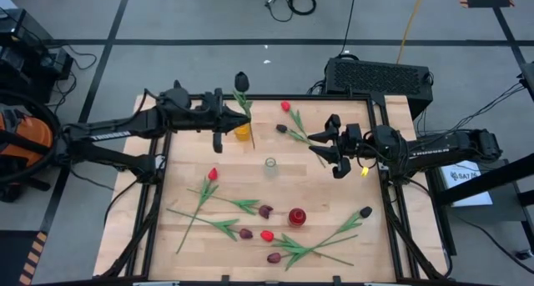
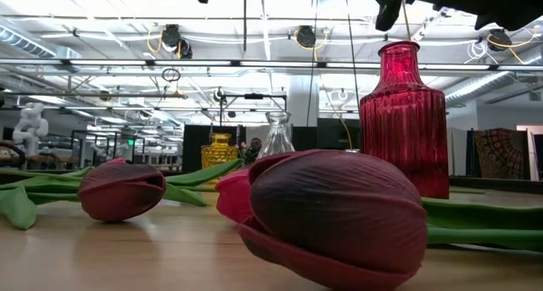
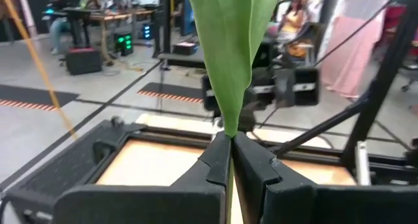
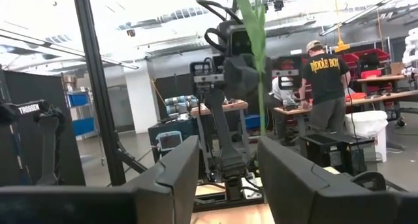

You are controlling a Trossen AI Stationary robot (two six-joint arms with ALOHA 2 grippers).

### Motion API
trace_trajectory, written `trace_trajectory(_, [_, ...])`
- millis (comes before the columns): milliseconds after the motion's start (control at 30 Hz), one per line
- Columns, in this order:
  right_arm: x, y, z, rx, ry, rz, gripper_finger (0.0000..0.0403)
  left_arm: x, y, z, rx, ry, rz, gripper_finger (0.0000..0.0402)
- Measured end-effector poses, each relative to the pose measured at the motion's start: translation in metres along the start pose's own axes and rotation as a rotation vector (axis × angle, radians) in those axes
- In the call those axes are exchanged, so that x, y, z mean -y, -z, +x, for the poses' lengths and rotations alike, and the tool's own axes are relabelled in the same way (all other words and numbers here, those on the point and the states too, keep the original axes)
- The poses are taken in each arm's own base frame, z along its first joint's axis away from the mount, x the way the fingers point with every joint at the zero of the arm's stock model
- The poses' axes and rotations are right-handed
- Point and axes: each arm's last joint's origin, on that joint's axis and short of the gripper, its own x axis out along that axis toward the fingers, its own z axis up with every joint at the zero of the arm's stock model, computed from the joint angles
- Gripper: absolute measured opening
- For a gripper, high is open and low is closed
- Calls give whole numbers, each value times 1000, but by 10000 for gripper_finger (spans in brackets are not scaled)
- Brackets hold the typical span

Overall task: Sort flowers into vase by color
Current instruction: Put the middle black tulip into the yellow vase

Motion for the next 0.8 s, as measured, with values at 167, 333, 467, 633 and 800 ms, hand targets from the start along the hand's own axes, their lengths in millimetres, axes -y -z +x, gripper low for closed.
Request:
trace_trajectory(167, [0, 2, 0, -18, 2, 2, 148, -13, 11, -1, -31, -69, 11, 15])
trace_trajectory(333, [1, 3, 0, -31, 5, 3, 148, -30, 19, -3, -15, -139, 8, 15])
trace_trajectory(467, [0, 2, 0, -21, 2, 23, 148, -47, 32, -6, -43, -227, -4, 15])
trace_trajectory(633, [0, 2, 0, -17, 1, 26, 148, -61, 51, -10, -51, -273, -58, 15])
trace_trajectory(800, [0, 2, 0, -26, 3, 24, 148, -70, 65, -13, -41, -287, -74, 15])
